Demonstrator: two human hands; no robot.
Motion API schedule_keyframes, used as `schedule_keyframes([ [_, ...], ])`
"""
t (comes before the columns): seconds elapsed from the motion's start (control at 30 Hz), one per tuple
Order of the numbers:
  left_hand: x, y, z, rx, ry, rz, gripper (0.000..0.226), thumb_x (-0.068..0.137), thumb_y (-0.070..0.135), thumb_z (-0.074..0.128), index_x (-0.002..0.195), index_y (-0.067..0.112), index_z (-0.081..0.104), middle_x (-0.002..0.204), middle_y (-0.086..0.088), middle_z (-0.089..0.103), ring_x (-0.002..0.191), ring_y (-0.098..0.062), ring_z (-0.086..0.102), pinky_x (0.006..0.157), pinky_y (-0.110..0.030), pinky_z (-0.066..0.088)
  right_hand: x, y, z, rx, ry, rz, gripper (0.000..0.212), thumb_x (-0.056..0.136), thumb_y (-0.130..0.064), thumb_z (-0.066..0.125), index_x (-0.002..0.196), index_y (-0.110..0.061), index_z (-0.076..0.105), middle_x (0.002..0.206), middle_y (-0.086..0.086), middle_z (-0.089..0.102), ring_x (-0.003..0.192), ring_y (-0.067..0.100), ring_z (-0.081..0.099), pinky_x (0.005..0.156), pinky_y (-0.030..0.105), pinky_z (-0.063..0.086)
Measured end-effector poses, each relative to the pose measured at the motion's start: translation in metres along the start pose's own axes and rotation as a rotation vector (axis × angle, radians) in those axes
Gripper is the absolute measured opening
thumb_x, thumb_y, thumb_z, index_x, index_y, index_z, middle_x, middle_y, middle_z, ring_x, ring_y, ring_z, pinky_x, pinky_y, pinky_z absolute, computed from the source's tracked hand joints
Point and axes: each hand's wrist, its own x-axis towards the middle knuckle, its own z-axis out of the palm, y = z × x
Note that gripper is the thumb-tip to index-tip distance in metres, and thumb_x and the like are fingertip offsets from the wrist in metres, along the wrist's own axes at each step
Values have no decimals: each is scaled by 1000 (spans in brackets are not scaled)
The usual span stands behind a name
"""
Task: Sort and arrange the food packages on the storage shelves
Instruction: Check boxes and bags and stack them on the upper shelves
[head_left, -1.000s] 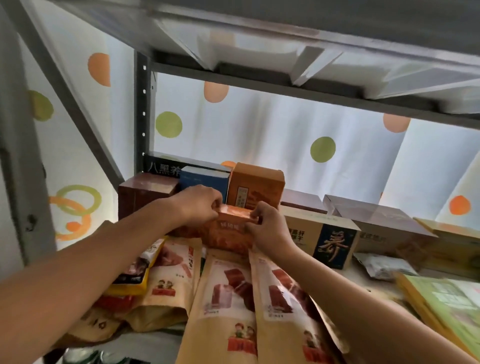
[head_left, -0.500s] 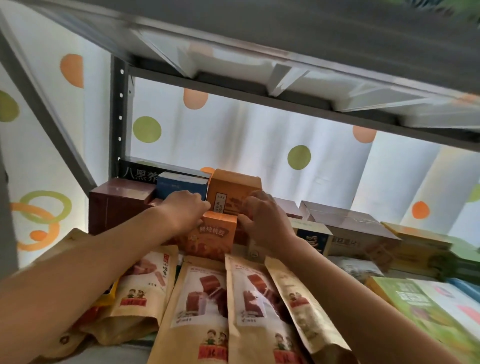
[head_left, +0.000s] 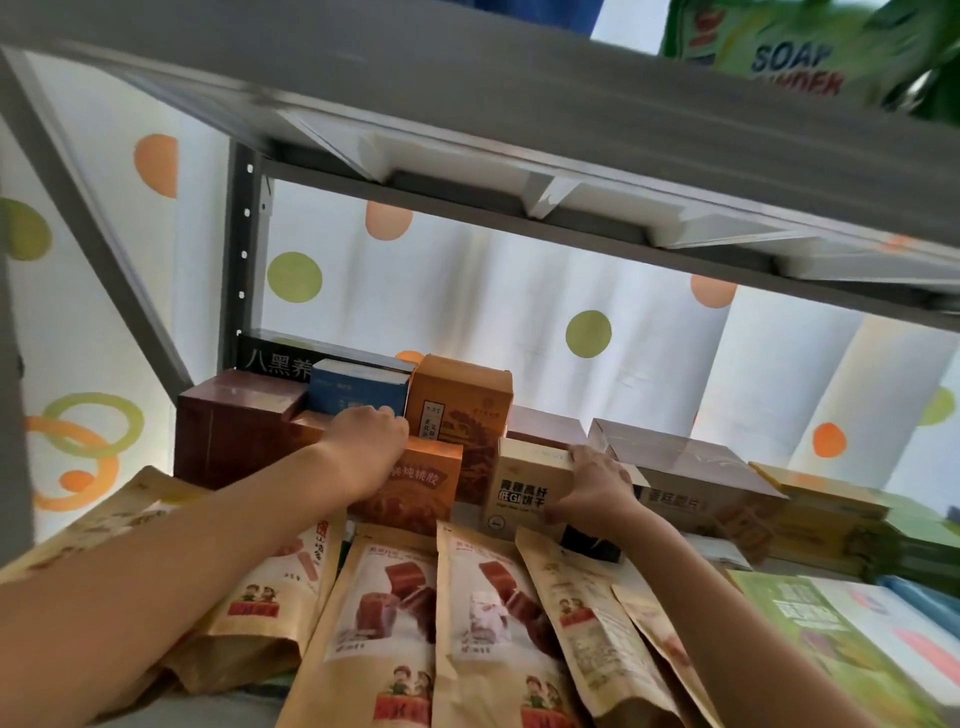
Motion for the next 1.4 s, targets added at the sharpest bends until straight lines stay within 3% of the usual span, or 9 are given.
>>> schedule_keyframes([
  [0.2,-6,11,-6,-69,-33,-124,27,96,20,56,123,17,53,115,-4,57,105,-22,59,75,-30,44,-10,10,-11,-48,32,-71,77,72,-23,86,137,-19,46,132,2,52,129,23,42,112,39,36],
  [0.37,-19,36,-22,-183,18,-126,37,95,26,58,130,16,48,123,-5,52,115,-24,51,86,-34,49,-23,10,-28,-88,144,-152,60,70,-20,80,121,-22,48,119,-2,54,115,19,47,91,33,41],
  [0.6,-31,82,-72,-711,84,-78,50,82,36,76,118,21,45,115,1,54,99,-16,56,81,-30,50,-49,12,-82,-14,359,-319,52,68,-19,75,114,-24,51,112,-3,54,111,22,47,93,37,36],
  [0.8,-40,103,-98,-1081,139,-190,82,75,38,83,139,18,37,134,1,57,111,-15,57,81,-24,48,-91,22,-109,256,439,-403,63,65,-20,81,122,-25,53,115,-11,53,110,11,42,99,33,37],
  [0.97,-65,124,-98,-1393,192,-220,81,65,44,82,136,28,47,126,7,61,118,-18,56,97,-40,47,-121,37,-123,374,442,-442,64,67,-22,85,123,-25,56,115,-15,54,110,10,43,101,35,42],
  [1.1,-87,136,-102,-1545,209,-256,80,66,42,85,137,31,50,126,8,61,116,-17,58,90,-33,47,-142,39,-128,401,438,-431,65,68,-25,87,124,-27,56,110,-20,50,108,8,43,99,41,46],
  [1.2,-104,135,-107,-1796,209,-278,93,49,41,93,133,26,55,124,0,64,109,-26,66,82,-44,60,-164,37,-135,378,449,-449,64,69,-29,88,126,-27,58,109,-23,49,106,6,44,96,35,48],
  [1.3,-125,132,-114,-1979,237,-292,80,53,26,87,128,20,59,117,-4,69,100,-28,71,81,-48,61,-190,32,-146,332,469,-462,58,74,-37,87,126,-27,62,108,-26,49,103,4,46,89,27,44],
  [1.4,-154,128,-121,-2047,252,-273,71,53,30,86,120,20,64,109,-2,74,97,-25,73,81,-47,61,-221,23,-156,326,471,-443,49,77,-45,83,120,-29,66,107,-27,53,103,6,48,88,29,44],
])
